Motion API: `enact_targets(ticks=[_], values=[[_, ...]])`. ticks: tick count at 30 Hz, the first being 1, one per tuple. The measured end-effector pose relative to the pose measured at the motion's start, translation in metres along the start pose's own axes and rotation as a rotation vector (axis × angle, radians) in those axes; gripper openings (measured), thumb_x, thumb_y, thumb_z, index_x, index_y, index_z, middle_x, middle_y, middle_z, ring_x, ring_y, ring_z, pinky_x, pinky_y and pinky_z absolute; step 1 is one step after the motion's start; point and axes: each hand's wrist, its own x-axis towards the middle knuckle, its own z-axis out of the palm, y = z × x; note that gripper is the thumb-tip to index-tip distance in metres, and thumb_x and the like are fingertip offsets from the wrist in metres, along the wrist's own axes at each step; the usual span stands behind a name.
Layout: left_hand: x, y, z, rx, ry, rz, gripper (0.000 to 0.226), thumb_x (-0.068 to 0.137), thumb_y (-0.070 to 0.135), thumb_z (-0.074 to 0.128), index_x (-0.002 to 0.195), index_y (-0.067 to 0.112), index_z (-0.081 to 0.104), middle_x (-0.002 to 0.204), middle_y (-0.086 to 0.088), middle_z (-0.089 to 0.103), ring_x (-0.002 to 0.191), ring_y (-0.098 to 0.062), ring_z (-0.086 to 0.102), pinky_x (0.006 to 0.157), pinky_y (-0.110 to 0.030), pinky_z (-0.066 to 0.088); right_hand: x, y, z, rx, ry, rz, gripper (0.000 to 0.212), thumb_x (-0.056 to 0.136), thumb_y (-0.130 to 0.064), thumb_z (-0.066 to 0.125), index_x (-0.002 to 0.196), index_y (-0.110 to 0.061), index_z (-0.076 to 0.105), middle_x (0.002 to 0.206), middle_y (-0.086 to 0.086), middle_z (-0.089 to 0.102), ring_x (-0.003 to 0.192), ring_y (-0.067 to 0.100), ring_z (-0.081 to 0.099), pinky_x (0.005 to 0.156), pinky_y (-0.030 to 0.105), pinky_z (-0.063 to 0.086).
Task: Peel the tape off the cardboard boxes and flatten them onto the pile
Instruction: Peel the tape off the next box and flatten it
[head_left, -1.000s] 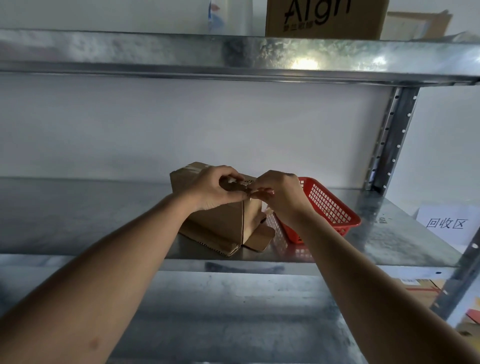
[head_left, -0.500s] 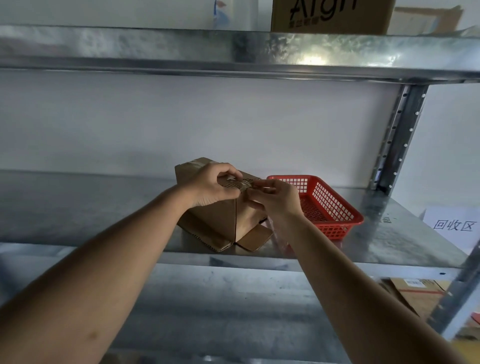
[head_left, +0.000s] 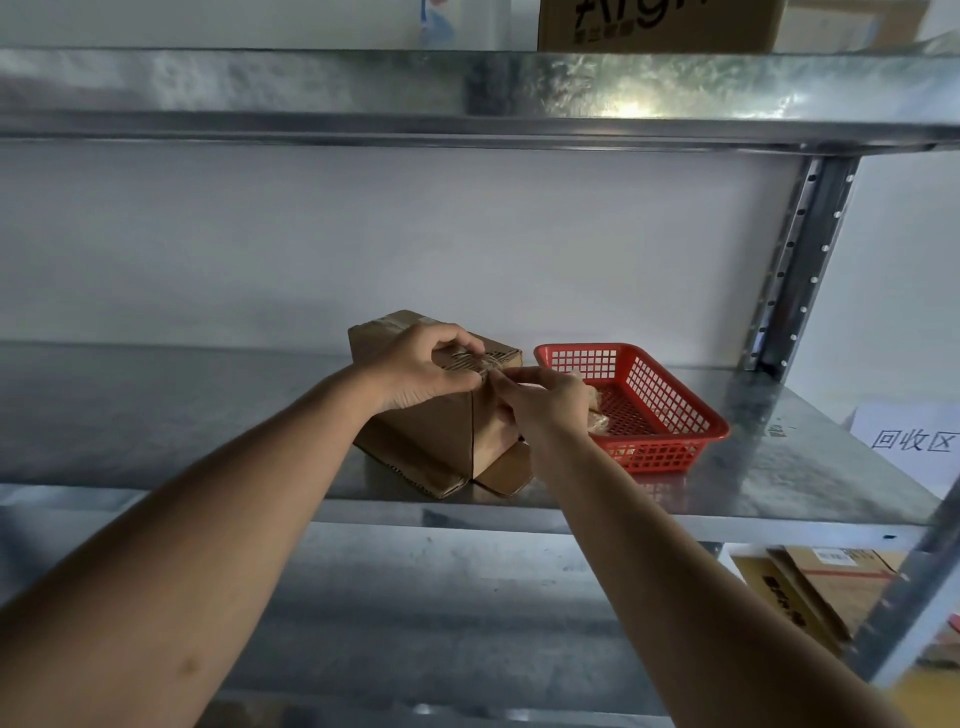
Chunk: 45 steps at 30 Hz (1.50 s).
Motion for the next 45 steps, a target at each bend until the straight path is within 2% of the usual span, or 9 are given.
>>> enact_targets(ticks=[5, 11, 18, 25, 27, 30, 36, 41, 45], values=[[-0.002, 0.002, -0.003, -0.011, -0.027, -0.008, 0.056, 0.063, 0.057, 0.081, 0.114, 0.036, 0.072, 0.129, 0.013, 0.067, 0.125, -0.004, 0.058, 0.115, -0.040, 0.044, 0.005, -0.020, -0.008, 0.008, -0.168, 0.198, 0.010, 0.089, -0.009, 0.080, 0.082, -0.005, 0.075, 0.071, 0.006, 0.074, 0.062, 0.014, 0.067, 0.068, 0.034, 0.064], [0.001, 0.008, -0.003, 0.044, -0.043, -0.009, 0.055, 0.061, 0.048, 0.075, 0.115, 0.038, 0.071, 0.120, 0.013, 0.068, 0.116, -0.002, 0.061, 0.105, -0.040, 0.052, 0.016, -0.041, -0.021, 0.014, -0.235, 0.249, 0.010, 0.084, -0.001, 0.082, 0.089, 0.002, 0.073, 0.073, 0.010, 0.072, 0.060, 0.016, 0.070, 0.062, 0.029, 0.062], [0.001, 0.019, -0.002, 0.059, -0.104, -0.001, 0.051, 0.072, 0.033, 0.073, 0.122, 0.027, 0.069, 0.124, 0.008, 0.065, 0.118, -0.004, 0.060, 0.110, -0.039, 0.049, 0.019, -0.044, -0.027, -0.011, -0.255, -0.158, 0.014, 0.085, -0.001, 0.082, 0.098, -0.004, 0.080, 0.093, 0.010, 0.078, 0.085, 0.020, 0.077, 0.073, 0.026, 0.062], [-0.003, 0.015, -0.003, -0.039, -0.092, 0.046, 0.061, 0.070, 0.017, 0.065, 0.131, 0.016, 0.062, 0.128, -0.005, 0.062, 0.127, -0.019, 0.057, 0.113, -0.044, 0.046, 0.031, -0.048, -0.031, -0.702, -0.143, -0.648, 0.020, 0.088, -0.013, 0.081, 0.107, -0.018, 0.081, 0.089, -0.004, 0.078, 0.075, -0.001, 0.068, 0.063, 0.005, 0.048], [-0.004, 0.016, -0.006, -0.019, -0.115, 0.027, 0.073, 0.071, 0.018, 0.064, 0.142, 0.028, 0.049, 0.127, -0.003, 0.057, 0.125, -0.019, 0.055, 0.101, -0.038, 0.050, 0.035, -0.045, -0.029, -0.740, -0.141, -0.625, 0.028, 0.092, -0.014, 0.077, 0.119, -0.018, 0.076, 0.087, -0.003, 0.077, 0.072, 0.005, 0.068, 0.055, 0.004, 0.043], [-0.005, 0.016, -0.009, -0.007, -0.132, -0.005, 0.083, 0.072, 0.018, 0.060, 0.148, 0.042, 0.037, 0.127, 0.005, 0.045, 0.115, -0.010, 0.051, 0.075, -0.021, 0.048, 0.037, -0.039, -0.022, -0.811, -0.134, -0.617, 0.019, 0.095, -0.008, 0.070, 0.109, -0.016, 0.079, 0.094, 0.001, 0.078, 0.086, 0.017, 0.072, 0.070, 0.020, 0.055], [-0.001, 0.003, -0.009, 0.199, -0.027, 0.001, 0.079, 0.086, 0.061, 0.074, 0.151, 0.037, 0.035, 0.145, 0.007, 0.037, 0.133, -0.012, 0.041, 0.106, -0.030, 0.039, 0.040, -0.031, -0.010, -0.653, -0.129, -0.444, 0.017, 0.093, -0.013, 0.075, 0.086, -0.028, 0.079, 0.122, 0.010, 0.062, 0.088, 0.023, 0.072, 0.074, 0.043, 0.065], [0.001, -0.014, -0.030, 0.355, 0.025, -0.071, 0.119, 0.055, 0.094, 0.068, 0.152, 0.032, 0.038, 0.140, 0.015, 0.027, 0.133, -0.010, 0.025, 0.113, -0.037, 0.032, 0.031, -0.026, 0.008, -0.713, -0.003, -0.590, 0.012, 0.087, -0.022, 0.081, 0.089, -0.033, 0.083, 0.090, -0.010, 0.071, 0.075, 0.006, 0.068, 0.065, 0.014, 0.051], [0.002, -0.030, -0.056, 0.374, -0.025, -0.186, 0.143, 0.038, 0.105, 0.062, 0.157, 0.032, 0.032, 0.131, 0.009, 0.032, 0.134, -0.018, 0.036, 0.115, -0.045, 0.038, 0.022, -0.024, 0.036, -0.638, 0.065, -0.643, 0.010, 0.088, -0.019, 0.079, 0.092, -0.026, 0.084, 0.078, -0.018, 0.071, 0.069, -0.018, 0.060, 0.061, -0.001, 0.039]])
